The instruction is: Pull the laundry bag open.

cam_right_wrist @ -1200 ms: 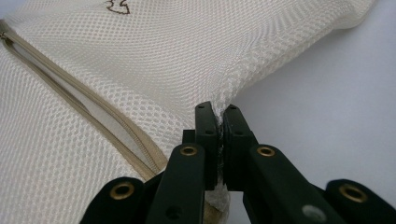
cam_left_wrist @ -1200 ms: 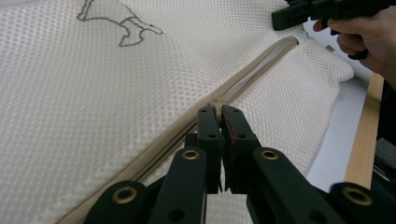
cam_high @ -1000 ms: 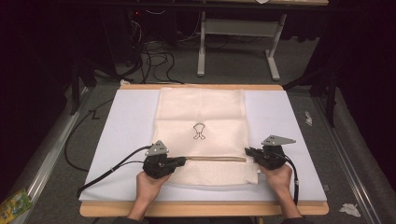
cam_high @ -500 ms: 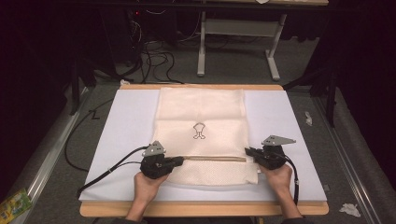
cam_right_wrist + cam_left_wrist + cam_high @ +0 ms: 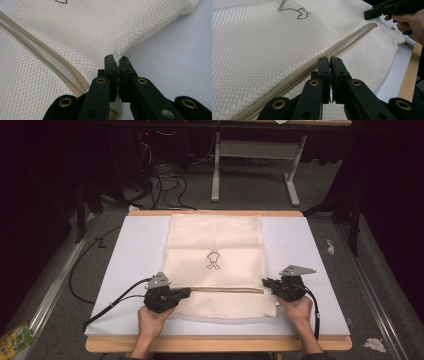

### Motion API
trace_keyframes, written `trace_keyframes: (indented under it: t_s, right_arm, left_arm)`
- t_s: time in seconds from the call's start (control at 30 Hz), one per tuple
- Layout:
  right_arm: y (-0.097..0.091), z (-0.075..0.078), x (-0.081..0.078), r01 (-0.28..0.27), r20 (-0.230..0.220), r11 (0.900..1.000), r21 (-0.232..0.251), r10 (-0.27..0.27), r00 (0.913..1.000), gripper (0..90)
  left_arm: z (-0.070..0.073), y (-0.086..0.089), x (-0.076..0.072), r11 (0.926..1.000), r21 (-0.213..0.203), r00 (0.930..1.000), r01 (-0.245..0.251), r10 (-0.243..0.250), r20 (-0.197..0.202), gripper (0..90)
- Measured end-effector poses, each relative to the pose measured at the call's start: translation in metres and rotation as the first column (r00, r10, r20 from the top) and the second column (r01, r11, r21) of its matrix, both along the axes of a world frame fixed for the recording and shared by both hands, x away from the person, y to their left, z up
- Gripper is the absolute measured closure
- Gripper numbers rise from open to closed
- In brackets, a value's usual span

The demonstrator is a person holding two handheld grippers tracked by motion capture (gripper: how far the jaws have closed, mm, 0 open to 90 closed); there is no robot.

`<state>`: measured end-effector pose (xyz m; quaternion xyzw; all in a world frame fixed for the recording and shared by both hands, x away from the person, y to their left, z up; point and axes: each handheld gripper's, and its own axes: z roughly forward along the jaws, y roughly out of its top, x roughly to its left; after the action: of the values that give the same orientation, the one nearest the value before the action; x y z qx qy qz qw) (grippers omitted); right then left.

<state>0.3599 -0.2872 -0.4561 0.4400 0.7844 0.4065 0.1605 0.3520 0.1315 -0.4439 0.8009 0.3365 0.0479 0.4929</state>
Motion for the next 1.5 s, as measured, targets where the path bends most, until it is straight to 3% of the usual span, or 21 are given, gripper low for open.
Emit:
trace_keyframes:
  t_s: [0.57,0.67,0.87,1.5]
  right_arm:
    - [0.0,0.0,0.0,0.001,-0.005,1.0,-0.003,-0.001,1.0,88.3]
    - [-0.001,-0.001,0.0,-0.001,-0.001,1.0,-0.007,0.001,1.0,88.3]
    - [0.0,-0.001,0.001,-0.001,-0.005,1.0,-0.003,0.001,1.0,88.3]
    - [0.001,-0.002,0.001,0.01,-0.005,0.9998,-0.016,-0.01,0.9999,88.3]
  left_arm:
    - [0.002,0.02,-0.003,0.9991,-0.01,0.9992,-0.041,0.041,0.003,87.1]
    - [0.001,0.028,-0.003,0.9982,-0.037,0.9989,-0.046,0.046,-0.012,87.1]
    - [0.004,0.031,-0.003,0.9975,-0.05,0.9988,-0.049,0.049,-0.008,87.1]
    - [0.008,0.048,-0.006,0.9954,-0.041,0.9961,-0.087,0.087,0.008,87.2]
